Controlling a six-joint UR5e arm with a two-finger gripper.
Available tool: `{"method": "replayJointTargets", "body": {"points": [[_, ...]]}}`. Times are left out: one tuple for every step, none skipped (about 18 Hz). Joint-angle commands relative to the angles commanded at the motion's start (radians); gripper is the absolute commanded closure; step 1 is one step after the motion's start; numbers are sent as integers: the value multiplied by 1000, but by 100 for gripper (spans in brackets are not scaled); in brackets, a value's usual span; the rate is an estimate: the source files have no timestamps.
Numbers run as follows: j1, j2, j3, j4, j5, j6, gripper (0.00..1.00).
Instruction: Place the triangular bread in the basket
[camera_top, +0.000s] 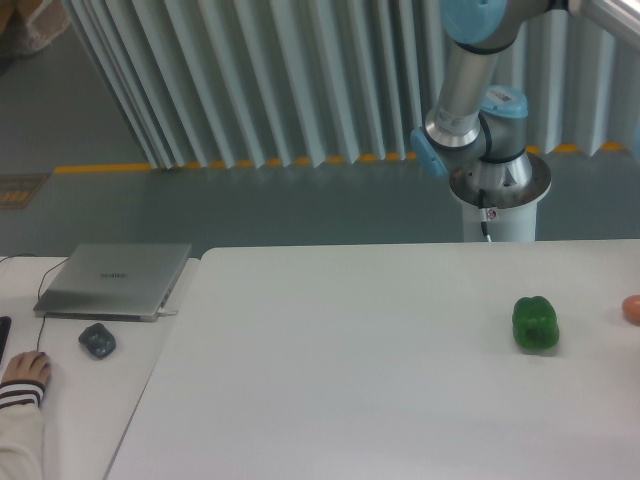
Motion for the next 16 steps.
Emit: {"method": "replayJointTargets", "body": {"points": [[11,-9,0,5,0,28,88],[21,-15,0,6,0,55,88],[38,-17,2,6,-2,89,88],[43,-19,2,6,-3,98,88],[51,-20,0,9,-3,101,84],[51,-20,-1,9,-3,104,59],[51,-19,-5,11,-3,106,29],[51,-17,-6,12,-3,108,8],[49,-12,-11,11,-3,106,0],[46,-9,-18,11,-3,106,0],[45,0,-29,11,-3,106,0],[45,14,-47,9,-3,95,0],[43,24,-57,8,-3,97,0],[43,49,-72,0,-5,101,0],[37,93,-109,-11,-3,100,0],[22,125,-133,-33,-2,94,0]]}}
